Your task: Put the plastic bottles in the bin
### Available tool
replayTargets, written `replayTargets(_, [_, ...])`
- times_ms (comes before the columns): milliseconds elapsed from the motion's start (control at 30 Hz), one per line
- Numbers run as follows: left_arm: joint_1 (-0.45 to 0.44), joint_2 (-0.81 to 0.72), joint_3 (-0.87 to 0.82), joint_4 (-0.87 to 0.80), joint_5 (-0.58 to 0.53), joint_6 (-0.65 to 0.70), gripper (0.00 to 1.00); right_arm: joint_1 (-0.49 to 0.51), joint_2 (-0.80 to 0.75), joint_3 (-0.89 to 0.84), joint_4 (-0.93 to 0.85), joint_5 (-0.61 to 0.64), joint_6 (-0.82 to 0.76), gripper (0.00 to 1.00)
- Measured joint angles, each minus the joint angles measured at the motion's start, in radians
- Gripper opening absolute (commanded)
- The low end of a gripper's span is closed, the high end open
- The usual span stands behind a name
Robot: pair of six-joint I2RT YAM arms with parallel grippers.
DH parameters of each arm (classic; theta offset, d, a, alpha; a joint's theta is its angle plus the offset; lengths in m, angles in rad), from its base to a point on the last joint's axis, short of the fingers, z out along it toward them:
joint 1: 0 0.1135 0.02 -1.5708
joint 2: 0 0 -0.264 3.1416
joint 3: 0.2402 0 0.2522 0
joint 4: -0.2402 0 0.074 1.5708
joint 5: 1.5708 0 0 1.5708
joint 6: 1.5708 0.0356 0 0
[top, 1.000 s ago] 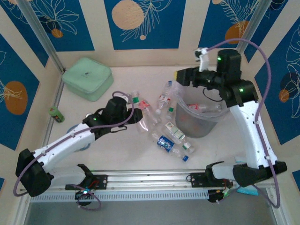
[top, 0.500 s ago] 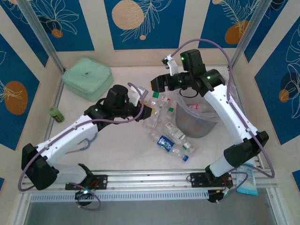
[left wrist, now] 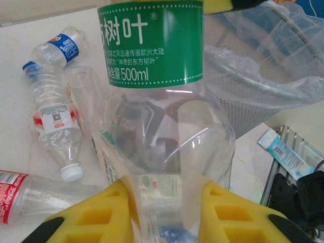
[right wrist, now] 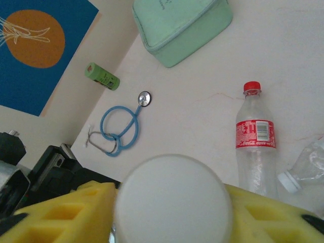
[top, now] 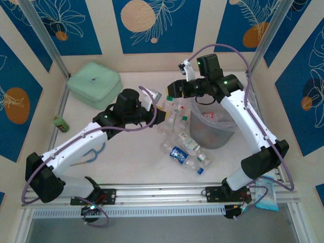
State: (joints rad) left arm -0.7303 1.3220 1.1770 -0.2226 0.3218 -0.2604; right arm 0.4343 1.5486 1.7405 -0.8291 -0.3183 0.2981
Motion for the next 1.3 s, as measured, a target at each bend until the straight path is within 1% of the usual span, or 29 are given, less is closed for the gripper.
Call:
replayTargets(100, [0.000,0.002,0.000,0.003,-0.008,-0.003,0.18,-0.003,0.002,-0.002,0.005,0.000,0.005,0.34])
replayTargets(133, [0.000,0.002,0.000,0.005,-0.010,-0.004,0.20,-0.005,0.002,-0.002,0.007,0.000,0.005,0.31])
replayTargets(167, [0.000,0.002,0.000,0.006,-0.013,-0.004,0.26,-0.006,0.002,-0.002,0.008,-0.001,0.008,0.28])
replayTargets(233, [0.000,0.002,0.000,0.010,-0.016,-0.003,0.40,-0.007,0.002,-0.002,0.013,-0.001,0.008,0.24])
replayTargets(300, [0.000,0.001,0.000,0.018,-0.019,-0.008,0.58,-0.011,0.002,0.000,0.018,-0.001,0.008,0.20])
replayTargets(333, [0.000,-0.001,0.000,0.022,-0.023,-0.011,0.65,-0.014,0.002,0.005,0.017,0.000,0.007,0.19])
replayTargets(467, [0.000,-0.030,-0.023,0.043,-0.045,-0.035,0.82,-0.038,-0.003,0.078,0.014,0.008,0.009,0.14])
replayTargets(567, [0.000,-0.058,-0.048,0.044,-0.062,-0.057,0.91,-0.074,-0.046,0.132,0.026,0.027,0.009,0.11])
replayTargets(667, [0.001,-0.065,-0.065,0.043,-0.076,-0.074,0.94,-0.151,-0.132,0.146,0.040,0.061,0.008,0.07])
replayTargets(733, [0.001,-0.065,-0.082,0.043,-0.084,-0.080,0.94,-0.214,-0.189,0.161,0.036,0.092,0.003,0.04])
replayTargets(800, [0.001,-0.065,-0.101,0.043,-0.089,-0.085,0.94,-0.272,-0.242,0.179,0.035,0.153,-0.019,0.00])
replayTargets(867, [0.002,-0.064,-0.118,0.043,-0.092,-0.095,0.94,-0.297,-0.286,0.184,0.031,0.218,-0.051,0.00])
replayTargets(967, [0.002,-0.064,-0.135,0.051,-0.092,-0.109,0.94,-0.314,-0.322,0.184,0.002,0.317,-0.105,0.00])
replayTargets(1067, [0.002,-0.058,-0.138,0.066,-0.089,-0.124,0.94,-0.319,-0.318,0.174,-0.039,0.393,-0.140,0.00])
replayTargets(1233, [0.002,-0.034,-0.138,0.066,-0.087,-0.127,0.94,-0.296,-0.277,0.067,-0.119,0.498,-0.167,0.00])
replayTargets(1300, [0.002,-0.021,-0.138,0.058,-0.087,-0.127,0.95,-0.280,-0.263,-0.008,-0.145,0.532,-0.168,0.00])
